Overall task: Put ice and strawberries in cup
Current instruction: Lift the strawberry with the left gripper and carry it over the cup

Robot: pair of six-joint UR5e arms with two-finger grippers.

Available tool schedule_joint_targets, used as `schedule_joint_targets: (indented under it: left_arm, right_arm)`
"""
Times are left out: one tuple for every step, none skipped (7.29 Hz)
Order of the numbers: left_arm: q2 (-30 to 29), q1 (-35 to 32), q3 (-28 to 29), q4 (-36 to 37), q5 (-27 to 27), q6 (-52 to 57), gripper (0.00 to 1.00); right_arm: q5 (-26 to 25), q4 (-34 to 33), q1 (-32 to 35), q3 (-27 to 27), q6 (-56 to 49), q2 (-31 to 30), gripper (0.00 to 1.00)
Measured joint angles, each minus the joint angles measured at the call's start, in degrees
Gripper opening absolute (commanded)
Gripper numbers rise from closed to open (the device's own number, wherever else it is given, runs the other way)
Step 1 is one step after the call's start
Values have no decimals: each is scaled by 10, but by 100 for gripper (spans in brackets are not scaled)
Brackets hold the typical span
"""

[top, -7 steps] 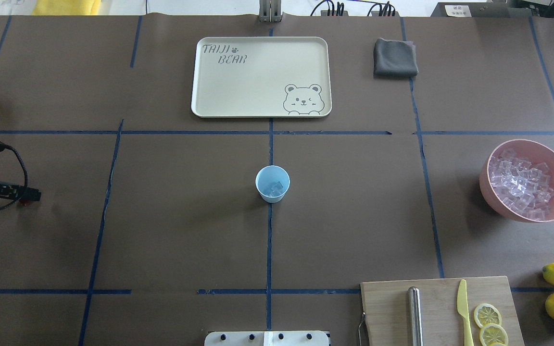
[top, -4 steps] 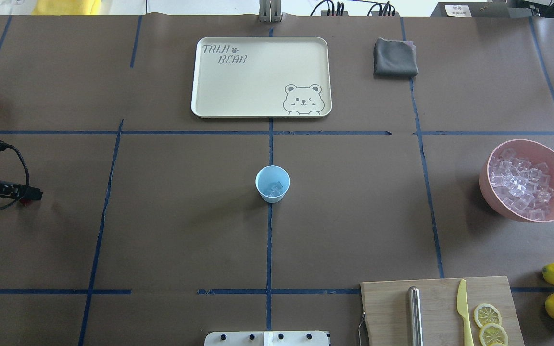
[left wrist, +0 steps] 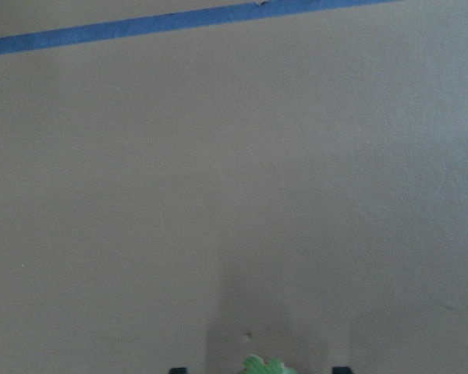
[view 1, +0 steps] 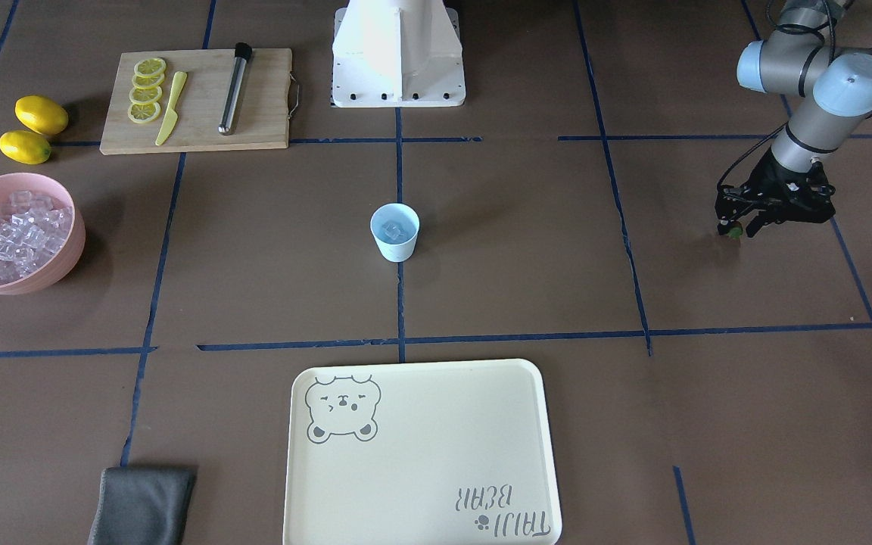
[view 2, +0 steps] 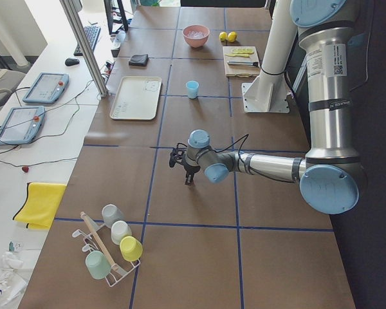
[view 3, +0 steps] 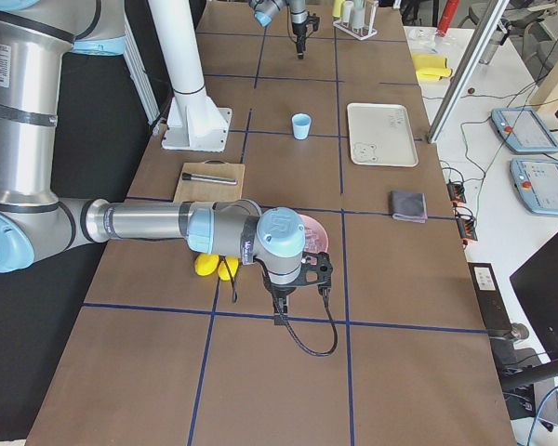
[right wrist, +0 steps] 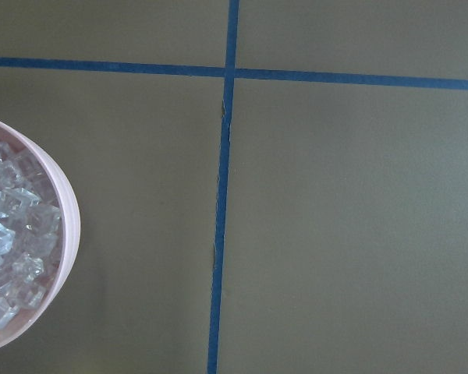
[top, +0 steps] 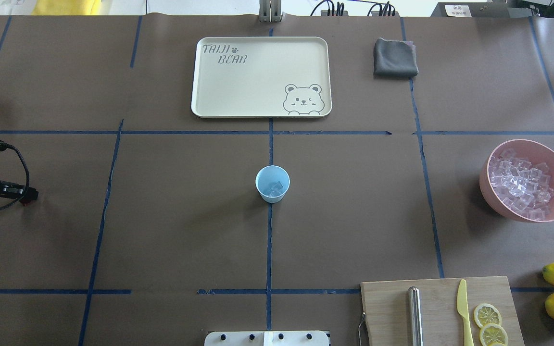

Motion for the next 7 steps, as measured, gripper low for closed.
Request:
schedule_joint_targets:
  left_arm:
    - [0,0,-2,0,0,0,0]
    - [0,0,-4,0,-1,-1,0]
    - [0,-1,-6,1,-3,0,0]
    - [0,-2,-11,3,-8,2,0]
    - [0,-7,-20,7,-30,5,0]
    - [2,-26,-31,15,-70,8,0]
    - [3,-48,-48,32,-104,9,0]
  right_arm:
    - [0,0,0,0,0,0,100]
    - [0,0,0,0,0,0,100]
    - [0,0,0,0,1,1,100]
    - [0,0,0,1,1,2,100]
    - [0,0,0,1,1,2,100]
    - [0,-1,0,1,1,3,100]
    - [0,-1,0,1,1,3,100]
